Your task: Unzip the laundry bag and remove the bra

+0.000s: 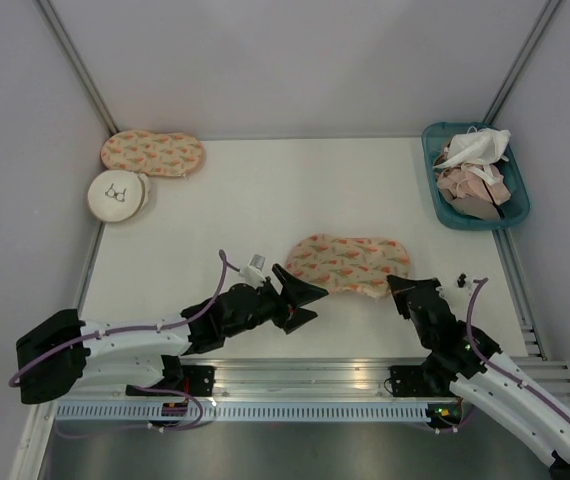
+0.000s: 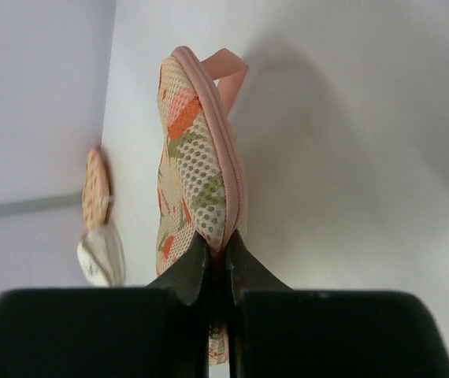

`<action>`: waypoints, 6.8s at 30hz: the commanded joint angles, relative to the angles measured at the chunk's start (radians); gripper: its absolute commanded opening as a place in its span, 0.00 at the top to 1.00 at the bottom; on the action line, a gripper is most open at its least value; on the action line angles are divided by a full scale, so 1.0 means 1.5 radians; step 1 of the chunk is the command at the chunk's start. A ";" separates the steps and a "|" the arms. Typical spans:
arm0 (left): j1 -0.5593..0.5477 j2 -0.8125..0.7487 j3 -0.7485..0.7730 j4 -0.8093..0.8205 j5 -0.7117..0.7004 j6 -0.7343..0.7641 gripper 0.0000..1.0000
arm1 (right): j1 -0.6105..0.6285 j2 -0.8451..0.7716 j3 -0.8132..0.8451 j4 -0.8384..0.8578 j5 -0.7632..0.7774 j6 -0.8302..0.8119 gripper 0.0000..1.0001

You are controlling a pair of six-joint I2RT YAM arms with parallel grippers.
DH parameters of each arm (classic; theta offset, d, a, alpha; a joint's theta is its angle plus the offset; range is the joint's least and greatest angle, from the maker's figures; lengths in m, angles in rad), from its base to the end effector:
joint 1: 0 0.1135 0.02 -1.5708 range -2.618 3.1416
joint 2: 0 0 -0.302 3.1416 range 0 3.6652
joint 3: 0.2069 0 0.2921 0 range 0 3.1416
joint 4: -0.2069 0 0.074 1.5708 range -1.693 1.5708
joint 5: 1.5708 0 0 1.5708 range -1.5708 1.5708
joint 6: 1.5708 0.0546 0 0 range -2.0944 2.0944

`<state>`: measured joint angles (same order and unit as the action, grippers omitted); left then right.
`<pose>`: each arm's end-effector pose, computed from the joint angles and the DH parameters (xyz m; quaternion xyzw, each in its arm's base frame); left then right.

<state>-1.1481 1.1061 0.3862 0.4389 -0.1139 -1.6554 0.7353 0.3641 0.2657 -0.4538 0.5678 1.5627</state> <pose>0.1133 -0.2367 0.2045 -0.2333 0.7638 -0.5839 0.1458 0.1164 0.0657 0.1897 0.4620 0.7125 0.3269 0.4147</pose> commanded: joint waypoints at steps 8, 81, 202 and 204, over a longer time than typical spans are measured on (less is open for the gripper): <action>-0.003 -0.097 -0.082 -0.092 -0.124 0.011 0.08 | 0.000 0.161 0.054 -0.044 0.122 0.145 1.00; 0.402 0.499 0.057 0.606 0.495 0.098 0.98 | 0.032 0.025 0.079 -0.143 -0.122 -0.135 0.15; 0.259 0.156 0.129 -0.127 0.108 -0.101 0.98 | 0.249 0.274 0.144 0.196 -0.129 -0.584 0.30; 0.266 0.187 0.128 -0.083 0.138 -0.129 0.98 | 0.281 0.328 0.152 0.198 -0.068 -0.588 0.30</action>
<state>-0.7631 1.3357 0.5491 0.2565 -0.0219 -1.7428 1.1000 0.7742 0.4473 -0.1871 0.2985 0.7300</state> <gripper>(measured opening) 0.045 0.701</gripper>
